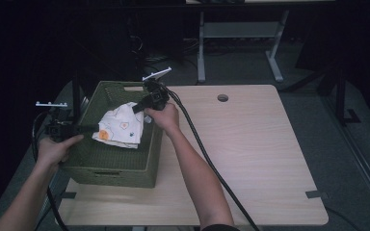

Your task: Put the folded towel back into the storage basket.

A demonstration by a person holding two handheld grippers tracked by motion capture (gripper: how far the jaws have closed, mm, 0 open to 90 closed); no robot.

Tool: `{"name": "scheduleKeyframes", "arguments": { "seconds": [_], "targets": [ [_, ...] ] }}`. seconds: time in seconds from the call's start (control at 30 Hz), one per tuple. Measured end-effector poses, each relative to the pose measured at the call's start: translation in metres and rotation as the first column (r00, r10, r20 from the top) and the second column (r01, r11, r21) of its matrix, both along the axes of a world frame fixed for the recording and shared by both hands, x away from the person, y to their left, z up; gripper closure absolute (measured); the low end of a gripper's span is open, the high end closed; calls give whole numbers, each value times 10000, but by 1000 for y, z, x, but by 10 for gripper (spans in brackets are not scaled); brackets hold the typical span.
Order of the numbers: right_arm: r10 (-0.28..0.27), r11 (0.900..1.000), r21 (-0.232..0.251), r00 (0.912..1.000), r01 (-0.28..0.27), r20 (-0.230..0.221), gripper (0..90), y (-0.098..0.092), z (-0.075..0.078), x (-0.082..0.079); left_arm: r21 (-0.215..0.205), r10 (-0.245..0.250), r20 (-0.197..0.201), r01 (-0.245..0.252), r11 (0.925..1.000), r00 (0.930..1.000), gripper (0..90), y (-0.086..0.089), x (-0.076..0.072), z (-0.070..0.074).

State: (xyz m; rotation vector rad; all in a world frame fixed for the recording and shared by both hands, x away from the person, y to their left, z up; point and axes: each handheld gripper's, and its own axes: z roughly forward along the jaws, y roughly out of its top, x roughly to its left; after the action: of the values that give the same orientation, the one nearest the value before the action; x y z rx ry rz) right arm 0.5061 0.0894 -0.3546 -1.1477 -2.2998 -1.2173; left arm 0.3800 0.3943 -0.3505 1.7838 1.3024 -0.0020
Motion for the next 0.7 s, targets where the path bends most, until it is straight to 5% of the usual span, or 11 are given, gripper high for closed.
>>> {"name": "scheduleKeyframes", "arguments": {
  "seconds": [0.7],
  "targets": [
    [-32, 9972, -747, 10000, 32, 1, 793, 10, -16, 2, 815, 304, -671, -249, 9964, 9973, 878, 0, 9, -16]
  ]
}}
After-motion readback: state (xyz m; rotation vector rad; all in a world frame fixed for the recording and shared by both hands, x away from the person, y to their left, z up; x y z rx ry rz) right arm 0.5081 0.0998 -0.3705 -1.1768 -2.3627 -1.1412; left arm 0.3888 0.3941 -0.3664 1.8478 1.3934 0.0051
